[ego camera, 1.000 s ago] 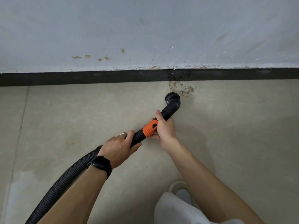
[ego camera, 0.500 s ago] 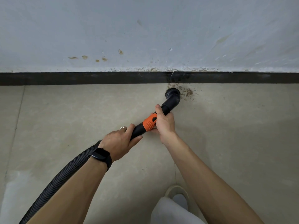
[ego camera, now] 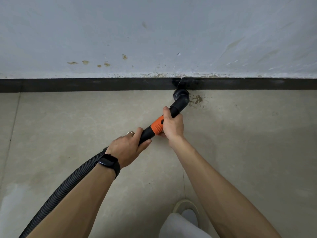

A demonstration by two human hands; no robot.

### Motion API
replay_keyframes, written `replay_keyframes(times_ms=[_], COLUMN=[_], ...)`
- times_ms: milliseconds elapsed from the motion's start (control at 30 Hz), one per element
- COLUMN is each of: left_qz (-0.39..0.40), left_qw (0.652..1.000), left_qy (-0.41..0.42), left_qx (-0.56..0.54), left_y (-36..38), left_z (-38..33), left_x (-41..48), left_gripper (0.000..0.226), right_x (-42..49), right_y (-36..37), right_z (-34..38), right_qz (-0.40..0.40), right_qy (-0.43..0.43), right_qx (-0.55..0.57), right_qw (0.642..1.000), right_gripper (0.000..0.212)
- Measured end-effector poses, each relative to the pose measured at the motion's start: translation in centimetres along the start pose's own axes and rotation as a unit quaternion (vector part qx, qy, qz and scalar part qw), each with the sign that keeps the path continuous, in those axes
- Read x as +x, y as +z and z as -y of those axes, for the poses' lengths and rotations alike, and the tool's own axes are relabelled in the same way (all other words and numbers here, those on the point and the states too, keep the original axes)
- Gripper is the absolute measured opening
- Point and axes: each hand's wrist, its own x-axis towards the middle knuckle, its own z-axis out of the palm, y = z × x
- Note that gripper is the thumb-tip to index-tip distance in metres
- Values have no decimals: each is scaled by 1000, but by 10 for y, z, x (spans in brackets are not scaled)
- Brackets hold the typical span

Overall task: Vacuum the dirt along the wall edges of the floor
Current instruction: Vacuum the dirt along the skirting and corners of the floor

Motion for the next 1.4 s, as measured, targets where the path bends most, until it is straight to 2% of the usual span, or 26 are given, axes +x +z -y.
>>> replay_keyframes(times_ms=[467,633,767,900,1133,1400], left_qz=[-22,-43,-58,-78,-114,-129], left_qw=[996,995,995,996,987,983], left_qy=[-32,-59,-61,-17,114,131], left_qx=[-83,-72,-51,-35,-9,-14], left_y=[-7,-7,-4,8,45,51], left_z=[14,34,58,68,35,12], left_x=[2,-22,-50,-70,-81,-70], left_gripper=[40,52,57,58,63,63], right_x=[-9,-32,-57,-81,-100,-88], right_y=[24,40,53,40,-13,-39], right_z=[27,22,10,-13,-64,-66], right_qz=[1,51,105,114,49,44], right_qy=[4,10,57,111,148,147], right_qx=[-2,-19,48,116,157,171], right_qw=[1000,998,992,980,975,973], right_gripper=[49,53,57,47,43,48])
